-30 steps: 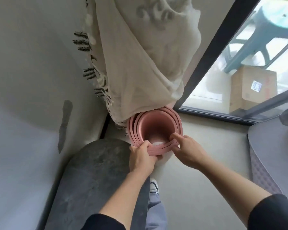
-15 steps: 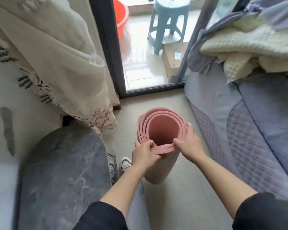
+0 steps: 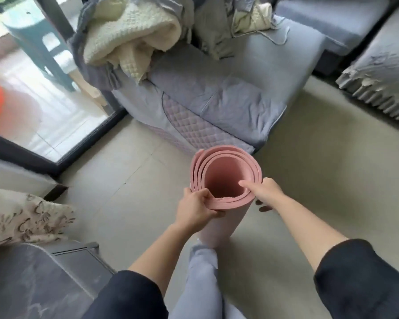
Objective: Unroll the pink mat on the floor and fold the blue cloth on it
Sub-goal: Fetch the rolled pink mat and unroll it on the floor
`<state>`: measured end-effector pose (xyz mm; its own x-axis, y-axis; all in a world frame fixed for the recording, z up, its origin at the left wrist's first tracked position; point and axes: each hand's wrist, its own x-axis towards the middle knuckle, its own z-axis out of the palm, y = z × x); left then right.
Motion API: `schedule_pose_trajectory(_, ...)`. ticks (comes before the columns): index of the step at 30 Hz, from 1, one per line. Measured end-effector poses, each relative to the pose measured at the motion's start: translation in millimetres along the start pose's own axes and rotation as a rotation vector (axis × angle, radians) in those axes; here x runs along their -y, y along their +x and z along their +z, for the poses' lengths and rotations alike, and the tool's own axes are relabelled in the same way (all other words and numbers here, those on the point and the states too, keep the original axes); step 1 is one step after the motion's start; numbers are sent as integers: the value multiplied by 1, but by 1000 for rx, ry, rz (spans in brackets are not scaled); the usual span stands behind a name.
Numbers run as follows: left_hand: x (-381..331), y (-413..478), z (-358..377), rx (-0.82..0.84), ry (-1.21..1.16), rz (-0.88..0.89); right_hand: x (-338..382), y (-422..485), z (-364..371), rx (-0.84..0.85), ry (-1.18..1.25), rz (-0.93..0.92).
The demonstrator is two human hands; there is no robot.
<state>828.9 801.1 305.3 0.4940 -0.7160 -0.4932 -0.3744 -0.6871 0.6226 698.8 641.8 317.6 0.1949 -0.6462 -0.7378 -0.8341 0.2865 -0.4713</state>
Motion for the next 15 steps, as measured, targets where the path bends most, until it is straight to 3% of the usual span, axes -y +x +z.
schedule_pose_trajectory(7,-107,62,81,283,67,80,-51,49,-110,-167,35,214)
schedule_pose_trajectory(11,-180,97,119,501,-9,42,-91,72,-176,-246,42,246)
schedule_pose_trajectory(15,-255,119,157,590,-71,19,-126,89,-246,-330,77,245)
